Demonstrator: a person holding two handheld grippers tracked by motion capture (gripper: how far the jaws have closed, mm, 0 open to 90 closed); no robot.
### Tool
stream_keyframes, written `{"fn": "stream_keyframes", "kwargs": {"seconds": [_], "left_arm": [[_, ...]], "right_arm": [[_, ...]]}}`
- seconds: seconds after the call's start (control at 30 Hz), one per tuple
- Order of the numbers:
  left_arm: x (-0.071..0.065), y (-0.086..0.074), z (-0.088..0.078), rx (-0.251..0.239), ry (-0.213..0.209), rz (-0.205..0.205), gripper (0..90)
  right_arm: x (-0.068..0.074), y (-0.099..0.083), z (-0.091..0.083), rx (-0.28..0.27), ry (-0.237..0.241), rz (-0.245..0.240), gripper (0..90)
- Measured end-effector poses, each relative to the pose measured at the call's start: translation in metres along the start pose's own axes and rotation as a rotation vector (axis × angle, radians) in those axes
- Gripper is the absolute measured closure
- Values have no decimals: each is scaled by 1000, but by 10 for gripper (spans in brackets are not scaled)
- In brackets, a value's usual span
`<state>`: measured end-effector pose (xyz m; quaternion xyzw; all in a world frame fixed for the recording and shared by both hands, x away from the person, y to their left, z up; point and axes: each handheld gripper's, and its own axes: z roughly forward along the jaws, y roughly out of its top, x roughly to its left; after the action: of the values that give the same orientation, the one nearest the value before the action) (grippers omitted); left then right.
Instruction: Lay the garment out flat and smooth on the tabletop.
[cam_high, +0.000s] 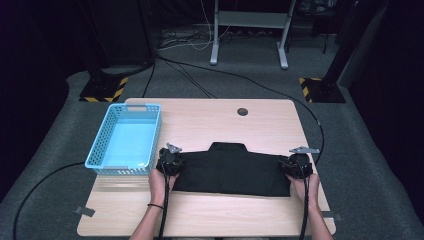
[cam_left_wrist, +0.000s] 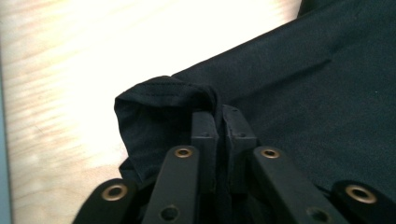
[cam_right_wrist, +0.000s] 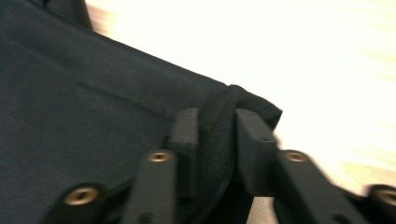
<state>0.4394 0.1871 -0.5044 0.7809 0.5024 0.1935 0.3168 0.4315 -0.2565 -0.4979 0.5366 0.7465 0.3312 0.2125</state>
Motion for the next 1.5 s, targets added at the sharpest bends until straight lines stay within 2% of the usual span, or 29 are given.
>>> {"fn": "stream_keyframes", "kwargs": {"seconds": [0.2, 0.37, 0.5, 0.67, 0.8, 0.9, 1.07, 1.17, 1.27, 1.33, 1.4, 1.47, 1.5], "left_arm": [[1, 0, -12, -38, -7, 6, 872], [2, -3, -30, -84, -35, 0, 875], [-1, -7, -49, -128, -52, 10, 874], [-7, -18, -71, -166, -82, 34, 875], [-14, -36, -86, -173, -114, 49, 874], [-20, -54, -91, -156, -140, 52, 874], [-28, -85, -89, -97, -176, 58, 873], [-30, -95, -85, -67, -190, 53, 873], [-28, -94, -87, -73, -188, 40, 850], [-25, -89, -91, -79, -180, 28, 718], [-19, -81, -95, -99, -163, 5, 577], [-12, -73, -95, -107, -157, -21, 484], [-8, -68, -93, -105, -160, -37, 454]], "right_arm": [[2, 1, -17, -72, 11, -4, 856], [8, 0, -39, -140, 15, -26, 867], [15, -1, -60, -192, 8, -52, 869], [19, -10, -85, -250, 9, -58, 867], [25, -26, -99, -251, 2, -73, 861], [28, -44, -105, -235, 5, -77, 856], [32, -79, -105, -174, 13, -68, 849], [31, -94, -98, -137, 24, -57, 839], [29, -100, -93, -106, 22, -51, 788], [26, -97, -95, -105, 22, -32, 652], [23, -91, -99, -114, 30, -10, 564], [20, -83, -102, -127, 37, 1, 429], [20, -78, -102, -122, 40, 5, 418]]}}
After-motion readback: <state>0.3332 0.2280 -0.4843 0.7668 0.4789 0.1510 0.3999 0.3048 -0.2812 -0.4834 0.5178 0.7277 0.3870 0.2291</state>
